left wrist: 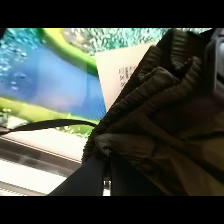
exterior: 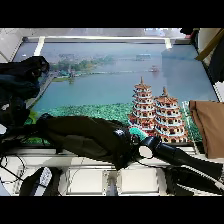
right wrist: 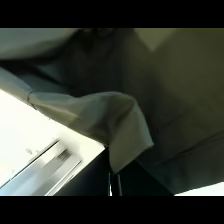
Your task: Fold the clothes and pants, and hang the long-sleeved shirts on hangers.
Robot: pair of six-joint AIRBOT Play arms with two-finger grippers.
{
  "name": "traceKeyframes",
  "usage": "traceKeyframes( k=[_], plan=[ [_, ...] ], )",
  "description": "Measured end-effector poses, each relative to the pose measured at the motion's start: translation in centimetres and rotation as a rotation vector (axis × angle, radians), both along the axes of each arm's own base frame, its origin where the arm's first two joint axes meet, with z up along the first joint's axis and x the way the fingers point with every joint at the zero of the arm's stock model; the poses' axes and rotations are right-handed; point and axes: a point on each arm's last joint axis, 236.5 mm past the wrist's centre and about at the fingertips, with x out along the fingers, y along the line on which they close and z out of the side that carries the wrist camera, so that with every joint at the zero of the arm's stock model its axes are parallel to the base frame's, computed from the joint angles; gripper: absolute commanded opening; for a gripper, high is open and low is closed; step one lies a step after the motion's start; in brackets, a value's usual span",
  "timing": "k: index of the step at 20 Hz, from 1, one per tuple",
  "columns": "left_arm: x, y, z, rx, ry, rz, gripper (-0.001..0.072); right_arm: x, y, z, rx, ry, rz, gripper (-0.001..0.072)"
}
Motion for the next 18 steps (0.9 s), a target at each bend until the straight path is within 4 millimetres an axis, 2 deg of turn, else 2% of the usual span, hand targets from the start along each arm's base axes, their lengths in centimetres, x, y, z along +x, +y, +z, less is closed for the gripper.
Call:
traceKeyframes(
  k=[1, 2, 3, 5, 7, 9, 11, 13, 15, 16, 17, 18],
  plan=[
    [-0.1, 0.0, -0.6, -0.011, 0.019, -0.002, 0.0057, 0.1, 0.1, -0.2, 0.003, -0.007, -0.01, 0.0197],
    [-0.1, -0.1, -1.2, -0.022, 0.035, -0.002, 0.0286, 0.3, 0.2, -0.3, 0.009, -0.012, -0.019, 0.0461],
    [-0.1, -0.2, -1.5, -0.035, 0.042, 0.001, 0.0696, 0.2, 0.4, -0.2, 0.015, -0.009, -0.026, 0.0504],
    [0.4, -0.5, -1.7, -0.062, 0.038, 0.011, 0.0695, -0.4, 0.5, 0.2, 0.013, 0.026, -0.03, 0.0503],
    [1.4, -0.1, -0.7, -0.066, 0.007, 0.032, 0.0695, -1.4, 0.1, 1.1, -0.005, 0.066, -0.02, 0.0503],
    [3.2, 0.8, 2.0, -0.043, -0.066, 0.065, 0.0695, -2.0, -1.1, 2.5, -0.032, 0.071, -0.009, 0.0503],
    [5.3, 2.1, 6.1, -0.002, -0.169, 0.089, 0.0695, -1.5, -3.2, 4.1, -0.076, 0.016, -0.028, 0.0504],
    [7.1, 3.0, 10.7, 0.043, -0.28, 0.1, 0.0695, 1.0, -5.9, 5.3, -0.114, -0.09, -0.144, 0.0504],
    [8.5, 3.7, 15.2, 0.09, -0.389, 0.106, 0.0695, 4.1, -7.9, 5.6, -0.09, -0.154, -0.334, 0.0504],
    [8.8, 3.9, 17.0, 0.109, -0.433, 0.107, 0.0695, 5.5, -8.7, 5.3, -0.061, -0.164, -0.423, 0.0513],
    [9.1, 4.0, 18.6, 0.122, -0.474, 0.109, 0.0695, 6.8, -9.1, 4.9, -0.013, -0.155, -0.512, 0.0569],
    [9.3, 3.9, 19.6, 0.126, -0.502, 0.11, 0.0694, 7.9, -9.2, 4.5, 0.041, -0.14, -0.579, 0.0574]
  ],
)
